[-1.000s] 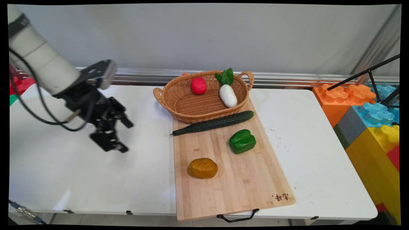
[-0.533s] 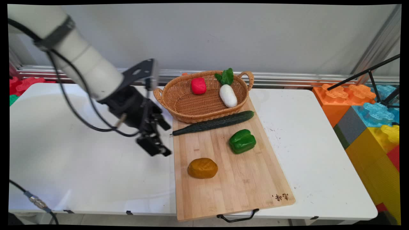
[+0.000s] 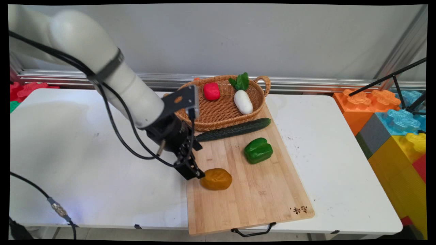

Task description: Pick up the potato from the cutting board

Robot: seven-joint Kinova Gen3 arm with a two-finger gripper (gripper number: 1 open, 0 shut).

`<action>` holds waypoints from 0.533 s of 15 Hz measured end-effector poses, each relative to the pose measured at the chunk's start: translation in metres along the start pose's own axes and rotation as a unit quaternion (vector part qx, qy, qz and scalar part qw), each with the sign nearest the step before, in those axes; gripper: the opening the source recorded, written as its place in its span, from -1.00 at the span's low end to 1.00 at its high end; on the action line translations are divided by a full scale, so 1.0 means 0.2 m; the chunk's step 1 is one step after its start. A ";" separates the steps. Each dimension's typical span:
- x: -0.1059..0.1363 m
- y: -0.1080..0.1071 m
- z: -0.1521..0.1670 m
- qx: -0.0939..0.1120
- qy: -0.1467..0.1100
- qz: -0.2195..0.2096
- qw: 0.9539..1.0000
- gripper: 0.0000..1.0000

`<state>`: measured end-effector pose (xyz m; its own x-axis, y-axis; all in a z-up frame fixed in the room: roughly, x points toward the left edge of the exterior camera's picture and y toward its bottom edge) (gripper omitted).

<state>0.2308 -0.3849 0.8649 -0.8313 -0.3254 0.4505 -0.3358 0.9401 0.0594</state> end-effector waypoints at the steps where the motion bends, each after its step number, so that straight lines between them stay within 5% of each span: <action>1: 0.00 0.00 0.03 0.000 -0.001 0.000 1.000 1.00; 8: -0.03 -0.01 0.26 0.002 -0.004 0.002 1.000 1.00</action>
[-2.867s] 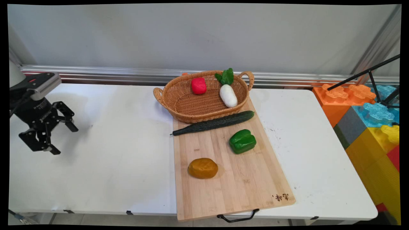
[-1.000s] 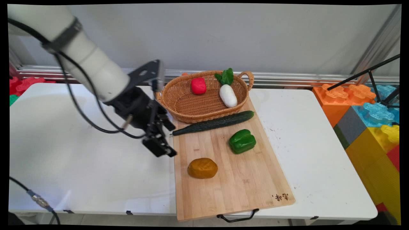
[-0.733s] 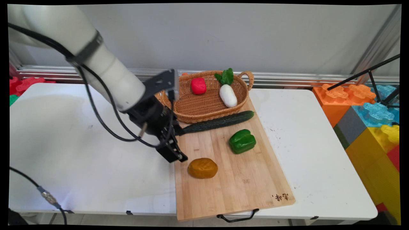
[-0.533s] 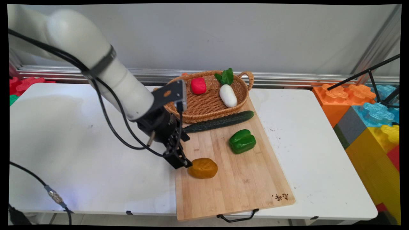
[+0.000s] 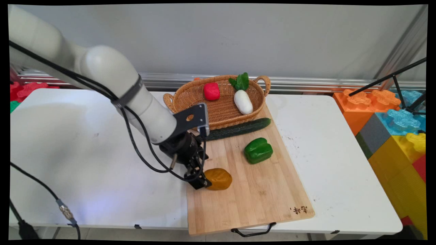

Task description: Pick up the potato from the cutting board, then place the picked object in the vegetable basket

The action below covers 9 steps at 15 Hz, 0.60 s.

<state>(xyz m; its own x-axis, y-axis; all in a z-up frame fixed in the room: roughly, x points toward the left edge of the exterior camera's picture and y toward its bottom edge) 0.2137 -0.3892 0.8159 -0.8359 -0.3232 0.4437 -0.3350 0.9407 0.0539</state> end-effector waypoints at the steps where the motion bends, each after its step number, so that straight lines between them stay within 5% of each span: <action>1: -0.01 0.00 0.04 0.000 0.000 -0.001 1.000 1.00; 4: -0.02 0.00 0.11 0.000 0.001 -0.003 1.000 1.00; 5: -0.03 0.00 0.13 -0.001 0.002 -0.004 1.000 -1.00; 9: -0.05 0.02 0.15 -0.011 0.002 -0.011 1.000 -1.00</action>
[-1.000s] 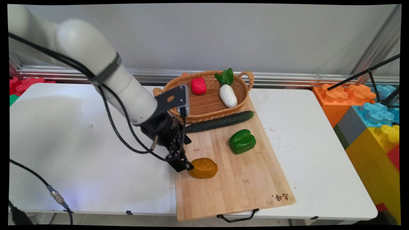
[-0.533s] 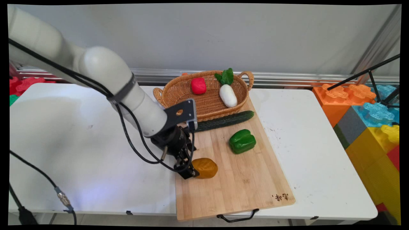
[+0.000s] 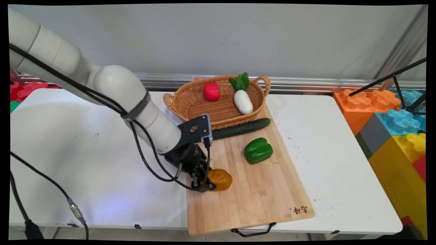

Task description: Place the picked object in the vegetable basket

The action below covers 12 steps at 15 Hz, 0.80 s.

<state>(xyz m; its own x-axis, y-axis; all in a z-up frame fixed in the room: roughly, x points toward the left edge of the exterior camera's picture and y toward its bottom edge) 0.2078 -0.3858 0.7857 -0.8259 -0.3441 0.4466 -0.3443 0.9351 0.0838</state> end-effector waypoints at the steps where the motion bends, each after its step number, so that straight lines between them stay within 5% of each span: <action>1: -0.01 0.01 -0.01 -0.003 0.000 -0.003 1.000 -1.00; 6: 0.04 0.03 -0.14 -0.003 0.011 -0.020 1.000 -1.00; 12: 0.29 0.05 -0.33 0.015 0.052 -0.036 0.998 -1.00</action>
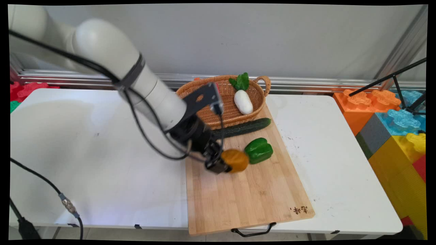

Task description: Place the picked object in the vegetable basket

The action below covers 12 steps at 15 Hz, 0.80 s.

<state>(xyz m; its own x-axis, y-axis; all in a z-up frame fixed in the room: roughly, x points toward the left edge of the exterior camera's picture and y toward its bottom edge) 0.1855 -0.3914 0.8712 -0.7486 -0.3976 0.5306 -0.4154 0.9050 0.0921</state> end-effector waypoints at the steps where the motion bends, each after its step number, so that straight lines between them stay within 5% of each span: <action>1: 0.05 -0.01 -0.02 0.007 0.009 -0.001 1.000 -1.00; 6: 0.31 -0.23 -0.07 0.091 0.063 -0.011 0.994 -1.00; 12: 0.38 -0.59 -0.03 0.171 0.074 -0.055 0.981 -1.00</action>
<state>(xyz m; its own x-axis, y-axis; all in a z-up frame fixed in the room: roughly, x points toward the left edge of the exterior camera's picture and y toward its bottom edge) 0.1803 -0.5265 0.9051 -0.6175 -0.4408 0.6515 -0.6570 0.7444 -0.1190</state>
